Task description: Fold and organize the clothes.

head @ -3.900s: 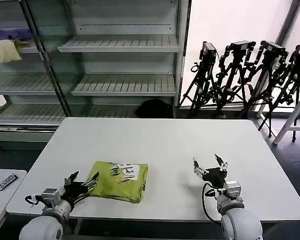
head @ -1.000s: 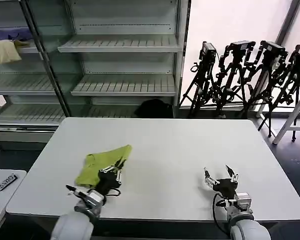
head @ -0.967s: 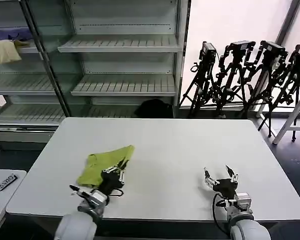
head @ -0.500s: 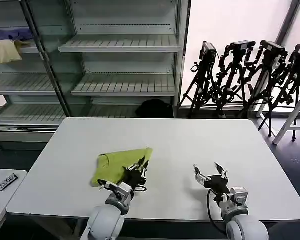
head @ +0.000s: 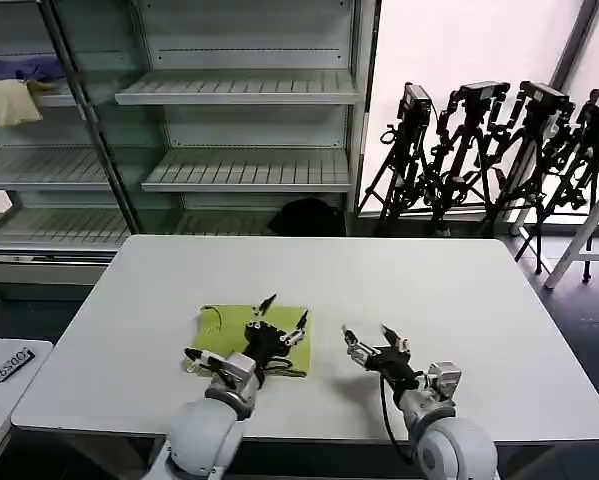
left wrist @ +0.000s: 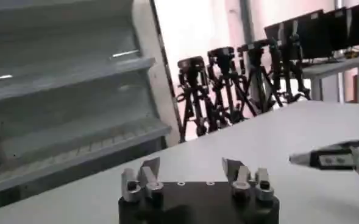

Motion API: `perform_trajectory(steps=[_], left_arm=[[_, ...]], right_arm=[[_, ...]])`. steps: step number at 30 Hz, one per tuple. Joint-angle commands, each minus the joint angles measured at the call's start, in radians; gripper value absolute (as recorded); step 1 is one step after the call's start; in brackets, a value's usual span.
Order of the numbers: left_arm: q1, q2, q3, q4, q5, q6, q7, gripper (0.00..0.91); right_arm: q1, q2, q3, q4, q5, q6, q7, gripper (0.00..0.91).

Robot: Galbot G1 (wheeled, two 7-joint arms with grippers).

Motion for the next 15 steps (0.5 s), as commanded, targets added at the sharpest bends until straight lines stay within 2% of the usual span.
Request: perform_trajectory(steps=[1,6,9,10,13,14,15], left_arm=[[0.058,0.084,-0.332,-0.084,-0.135,-0.019,-0.015,0.907],[0.159,0.066,-0.442,-0.093,-0.213,-0.044,-0.024,0.907],[0.241,0.055,-0.485,-0.092,-0.233,-0.091,-0.023,0.907],[0.261,0.051,-0.496,-0.089,-0.241,-0.106,-0.024,0.907],[0.304,0.042,-0.529,-0.079,-0.27,-0.135,-0.033,0.907],[0.311,0.04,-0.539,-0.075,-0.28,-0.141,-0.037,0.907],[0.321,0.038,-0.548,-0.071,-0.29,-0.147,-0.043,0.907]], right_arm=[[0.08,0.039,-0.199,-0.046,0.305,-0.024,0.23,0.907],[0.119,0.075,-0.235,-0.129,0.308,-0.024,0.266,0.907],[0.141,0.087,-0.242,-0.168,0.309,-0.024,0.278,0.907],[0.145,0.091,-0.244,-0.177,0.308,-0.024,0.282,0.867],[0.158,0.103,-0.248,-0.204,0.305,-0.024,0.291,0.635],[0.161,0.106,-0.247,-0.211,0.305,-0.024,0.293,0.484],[0.163,0.108,-0.246,-0.212,0.305,-0.024,0.293,0.282]])
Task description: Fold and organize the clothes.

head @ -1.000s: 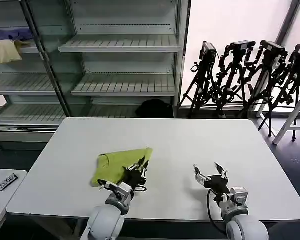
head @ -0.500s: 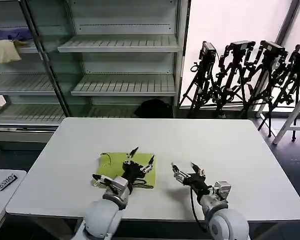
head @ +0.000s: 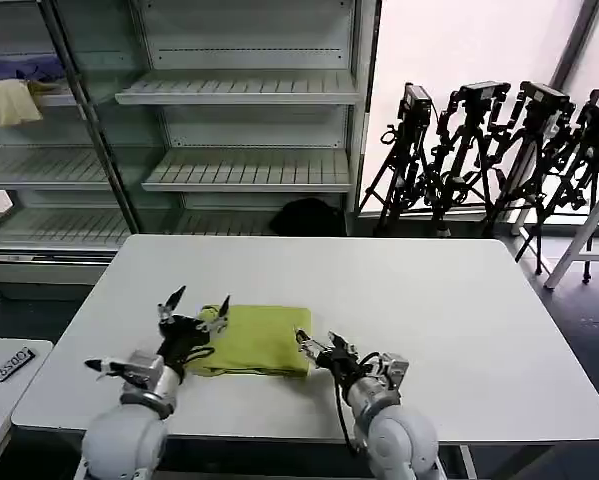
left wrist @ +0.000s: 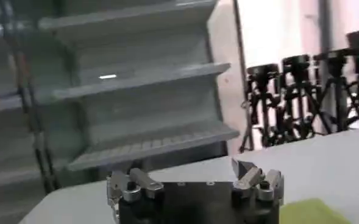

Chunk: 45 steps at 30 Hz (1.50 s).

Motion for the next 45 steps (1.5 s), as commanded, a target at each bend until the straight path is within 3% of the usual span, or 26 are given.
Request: perform_trajectory(steps=[1,3,4,11,13,29,33,45], left_arm=[[0.191,0.001,-0.229,-0.004,-0.137,-0.091,-0.026,0.907],[0.203,0.001,-0.242,0.002,-0.148,-0.103,-0.03,0.907],[0.211,0.002,-0.247,0.004,-0.151,-0.112,-0.031,0.907],[0.217,0.003,-0.269,0.008,-0.168,-0.118,-0.036,0.907],[0.214,0.002,-0.269,0.009,-0.169,-0.117,-0.036,0.907],[0.209,-0.008,-0.26,0.013,-0.169,-0.122,-0.041,0.907],[0.211,-0.008,-0.267,0.013,-0.169,-0.124,-0.042,0.907],[0.204,-0.018,-0.247,0.018,-0.166,-0.124,-0.047,0.907]], right_arm=[[0.071,0.044,-0.065,-0.119,0.081,-0.006,0.093,0.222],[0.077,0.046,-0.067,-0.127,0.079,-0.006,0.095,0.081],[0.08,0.048,-0.068,-0.13,0.077,-0.006,0.096,0.06],[0.081,0.046,-0.058,-0.14,0.081,-0.006,0.132,0.05],[0.073,0.041,-0.054,-0.135,0.08,-0.006,0.129,0.0],[0.036,0.001,-0.004,-0.062,0.054,-0.005,0.114,0.0],[0.007,-0.061,0.045,-0.003,0.055,-0.006,0.082,0.0],[-0.055,-0.206,0.201,0.062,0.088,-0.005,0.056,0.0]])
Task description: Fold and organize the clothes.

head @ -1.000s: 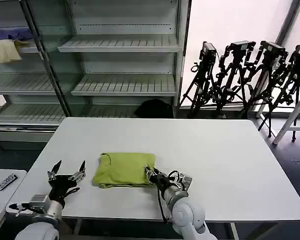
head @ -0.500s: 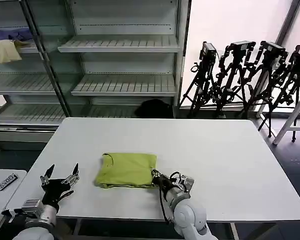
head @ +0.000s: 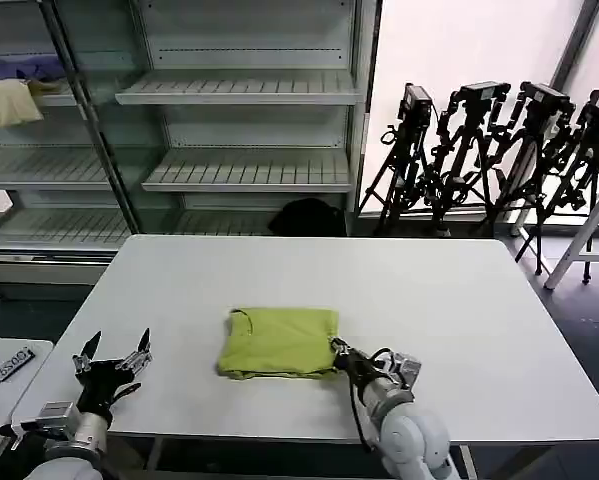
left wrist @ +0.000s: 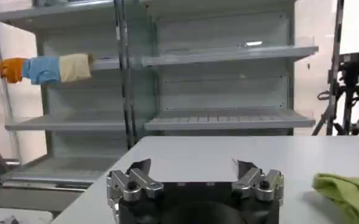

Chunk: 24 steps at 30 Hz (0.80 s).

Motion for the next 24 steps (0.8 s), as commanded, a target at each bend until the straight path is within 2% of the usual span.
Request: perform_trajectory(steps=[1,3,4,5,9,11,15,16,18,24], left_arm=[[0.003,-0.003,0.006,0.005,-0.003,-0.004,-0.001,0.907],[0.003,-0.004,0.007,0.005,-0.003,-0.004,0.0,0.907],[0.001,-0.004,0.008,0.004,-0.003,-0.003,0.0,0.907],[0.001,-0.005,0.009,0.003,-0.003,-0.003,0.0,0.907],[-0.001,-0.005,0.01,-0.001,-0.004,-0.003,0.0,0.907],[-0.001,-0.004,0.008,-0.002,-0.011,-0.009,0.001,0.907],[-0.002,-0.003,0.009,-0.001,-0.013,-0.011,0.002,0.907],[-0.003,-0.004,0.01,0.0,-0.013,-0.011,0.002,0.907],[-0.005,-0.007,0.017,0.0,-0.012,-0.01,0.001,0.907],[-0.014,-0.009,0.027,0.003,-0.023,-0.049,0.003,0.907]], right_arm=[[-0.045,-0.124,0.139,0.063,0.019,0.001,-0.026,0.0],[-0.05,-0.129,0.148,0.067,0.014,0.001,-0.029,0.0],[-0.05,-0.129,0.149,0.067,0.013,0.001,-0.03,0.302],[-0.051,-0.125,0.147,0.067,-0.006,0.001,-0.042,0.907],[-0.052,-0.102,0.146,0.063,-0.102,0.003,-0.048,0.907],[-0.06,-0.097,0.151,0.063,-0.181,0.005,-0.066,0.907],[-0.086,-0.075,0.191,0.064,-0.532,0.006,-0.146,0.907],[-0.09,-0.07,0.207,0.066,-0.576,0.006,-0.165,0.907],[-0.095,-0.076,0.235,0.067,-0.624,0.006,-0.184,0.907],[-0.096,-0.116,0.339,0.057,-0.667,0.009,-0.221,0.907]])
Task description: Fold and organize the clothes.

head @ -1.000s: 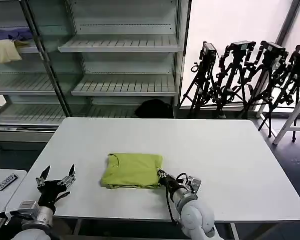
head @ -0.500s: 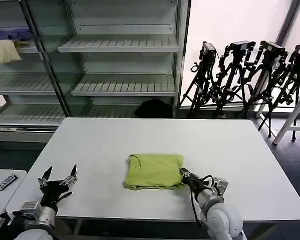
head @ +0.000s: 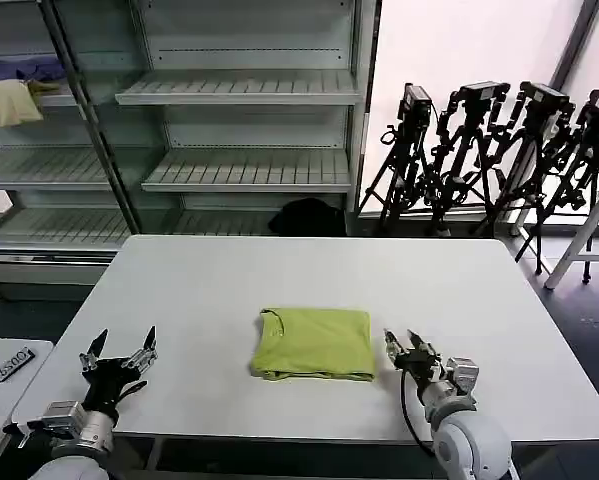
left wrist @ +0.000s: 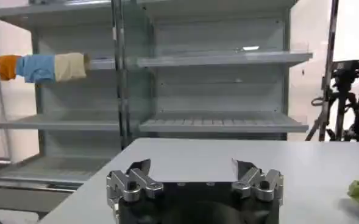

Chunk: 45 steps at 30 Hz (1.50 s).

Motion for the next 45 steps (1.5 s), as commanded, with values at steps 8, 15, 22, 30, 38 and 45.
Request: perform_trajectory(steps=[8,15,22,30,38,45], left_arm=[[0.016,0.037,0.011,-0.008,-0.099,-0.066,0.052,0.907],[0.017,0.047,0.016,-0.04,-0.118,-0.044,0.057,0.907],[0.012,0.053,0.021,-0.089,-0.125,0.033,0.049,0.907],[0.01,0.084,0.032,-0.1,-0.125,0.055,0.052,0.907],[-0.013,0.124,0.03,-0.089,-0.142,0.091,0.044,0.907],[-0.019,0.15,0.033,-0.06,-0.09,0.048,0.026,0.907]], right_arm=[[-0.056,-0.144,0.223,-0.03,-0.383,0.179,-0.179,0.907],[-0.067,-0.118,0.2,-0.022,-0.362,0.206,-0.146,0.907],[-0.074,-0.113,0.191,0.017,-0.358,0.146,-0.161,0.907],[-0.106,-0.132,0.19,0.062,-0.305,0.107,-0.178,0.907],[-0.101,-0.166,0.198,0.064,-0.241,0.085,-0.207,0.907],[-0.108,-0.174,0.206,0.078,-0.183,0.085,-0.233,0.907]])
